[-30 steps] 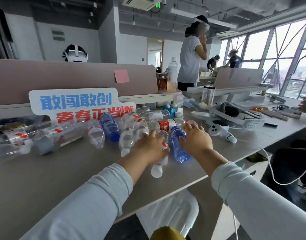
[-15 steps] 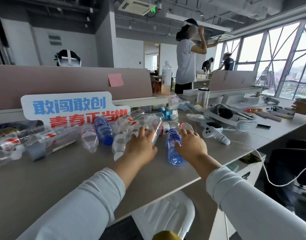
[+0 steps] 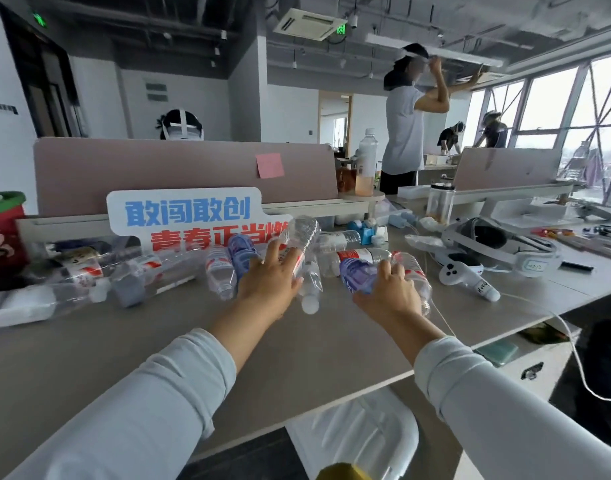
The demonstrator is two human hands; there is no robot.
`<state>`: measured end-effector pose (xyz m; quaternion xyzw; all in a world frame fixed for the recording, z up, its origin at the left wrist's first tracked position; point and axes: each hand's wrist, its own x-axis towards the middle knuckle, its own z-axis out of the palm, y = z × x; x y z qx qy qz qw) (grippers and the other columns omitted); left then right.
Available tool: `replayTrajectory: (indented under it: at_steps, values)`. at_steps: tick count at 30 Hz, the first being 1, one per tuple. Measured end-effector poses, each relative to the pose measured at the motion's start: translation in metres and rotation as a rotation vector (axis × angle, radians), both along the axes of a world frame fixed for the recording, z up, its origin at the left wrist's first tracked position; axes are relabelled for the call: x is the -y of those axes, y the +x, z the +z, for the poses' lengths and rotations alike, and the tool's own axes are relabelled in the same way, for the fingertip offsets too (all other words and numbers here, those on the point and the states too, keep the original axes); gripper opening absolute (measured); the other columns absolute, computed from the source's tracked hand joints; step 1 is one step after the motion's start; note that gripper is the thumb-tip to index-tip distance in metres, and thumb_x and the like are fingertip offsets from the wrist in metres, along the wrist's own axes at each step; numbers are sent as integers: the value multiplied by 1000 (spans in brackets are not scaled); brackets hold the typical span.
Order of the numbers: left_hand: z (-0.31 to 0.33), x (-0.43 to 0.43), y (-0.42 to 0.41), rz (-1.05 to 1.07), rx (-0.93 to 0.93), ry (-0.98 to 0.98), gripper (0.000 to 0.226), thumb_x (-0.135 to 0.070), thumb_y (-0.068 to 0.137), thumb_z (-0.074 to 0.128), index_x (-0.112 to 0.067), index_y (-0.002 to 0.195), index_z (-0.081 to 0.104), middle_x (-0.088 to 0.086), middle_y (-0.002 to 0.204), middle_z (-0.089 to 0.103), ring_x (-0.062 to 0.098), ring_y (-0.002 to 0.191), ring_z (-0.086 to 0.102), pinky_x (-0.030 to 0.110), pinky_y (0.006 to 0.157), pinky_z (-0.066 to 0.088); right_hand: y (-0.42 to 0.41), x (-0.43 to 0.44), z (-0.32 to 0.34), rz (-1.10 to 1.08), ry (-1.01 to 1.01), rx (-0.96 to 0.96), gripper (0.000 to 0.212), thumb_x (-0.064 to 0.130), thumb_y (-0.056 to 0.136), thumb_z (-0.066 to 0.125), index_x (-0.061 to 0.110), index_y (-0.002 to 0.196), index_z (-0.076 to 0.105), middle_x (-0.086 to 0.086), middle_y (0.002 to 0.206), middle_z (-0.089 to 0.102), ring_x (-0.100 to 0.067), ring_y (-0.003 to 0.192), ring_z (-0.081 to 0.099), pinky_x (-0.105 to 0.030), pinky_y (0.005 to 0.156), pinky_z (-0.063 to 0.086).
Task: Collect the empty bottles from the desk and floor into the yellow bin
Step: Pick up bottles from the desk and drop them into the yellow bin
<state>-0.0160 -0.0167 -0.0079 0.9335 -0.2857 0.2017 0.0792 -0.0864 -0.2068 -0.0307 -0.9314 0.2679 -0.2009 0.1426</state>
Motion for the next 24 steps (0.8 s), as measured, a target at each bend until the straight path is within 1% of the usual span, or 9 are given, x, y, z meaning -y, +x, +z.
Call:
replayTrajectory:
  at_steps: [3, 7, 10, 12, 13, 15, 18, 20, 24]
  values:
    - [6, -26, 10, 37, 11, -2, 50, -41, 97, 37, -28, 143, 19, 4, 153, 11, 41, 131, 32, 46, 96, 46, 9, -20, 17, 92, -87, 148, 65, 38, 79, 61, 9, 131, 34, -15, 132, 39, -38, 121, 37, -43, 90, 42]
    - [15, -74, 19, 129, 35, -54, 51, -37, 97, 39, -28, 143, 20, 3, 152, 14, 37, 131, 34, 45, 100, 45, 31, -62, 29, 259, -190, 338, 63, 37, 78, 65, 7, 128, 41, -16, 127, 44, -37, 115, 39, -42, 93, 39]
    - [18, -125, 24, 227, 45, -89, 50, -37, 96, 41, -28, 142, 23, 4, 150, 17, 36, 125, 39, 43, 92, 49, 50, -105, 32, 384, -198, 423, 62, 35, 78, 67, 4, 126, 44, -19, 120, 47, -38, 109, 44, -45, 86, 45]
    - [19, -164, 23, 301, 49, -105, 49, -37, 96, 42, -29, 141, 25, 4, 148, 19, 36, 122, 41, 43, 89, 48, 68, -137, 31, 476, -243, 507, 58, 37, 74, 60, 0, 116, 48, -24, 107, 53, -42, 94, 51, -47, 77, 50]
    - [20, -184, 21, 353, 36, -116, 48, -36, 96, 42, -30, 141, 26, 4, 148, 20, 36, 122, 40, 44, 89, 46, 77, -155, 30, 528, -225, 534, 58, 40, 72, 55, 0, 113, 48, -24, 102, 55, -43, 89, 53, -47, 75, 50]
    - [21, -225, 15, 470, 19, -141, 47, -37, 96, 41, -32, 140, 27, 3, 148, 20, 36, 120, 39, 44, 87, 43, 92, -196, 28, 643, -183, 555, 59, 43, 72, 51, 1, 113, 48, -24, 104, 55, -43, 90, 53, -47, 77, 49]
    - [18, -292, 2, 595, 40, -148, 45, -34, 95, 44, -30, 138, 30, 5, 147, 22, 37, 115, 43, 40, 80, 44, 107, -266, 23, 793, -154, 584, 58, 39, 76, 59, -1, 117, 48, -24, 111, 53, -42, 97, 51, -47, 79, 49]
    - [14, -338, -11, 689, 32, -143, 42, -33, 95, 43, -29, 136, 32, 5, 145, 23, 38, 114, 43, 40, 77, 44, 113, -317, 19, 911, -143, 588, 56, 40, 76, 56, -2, 114, 49, -24, 105, 54, -41, 92, 52, -46, 76, 50]
    - [5, -425, -47, 894, 21, -185, 41, -32, 94, 47, -25, 133, 36, 4, 140, 27, 37, 108, 43, 44, 79, 46, 114, -419, 12, 1104, -87, 590, 56, 41, 77, 56, -3, 110, 52, -22, 100, 55, -40, 87, 54, -42, 73, 50]
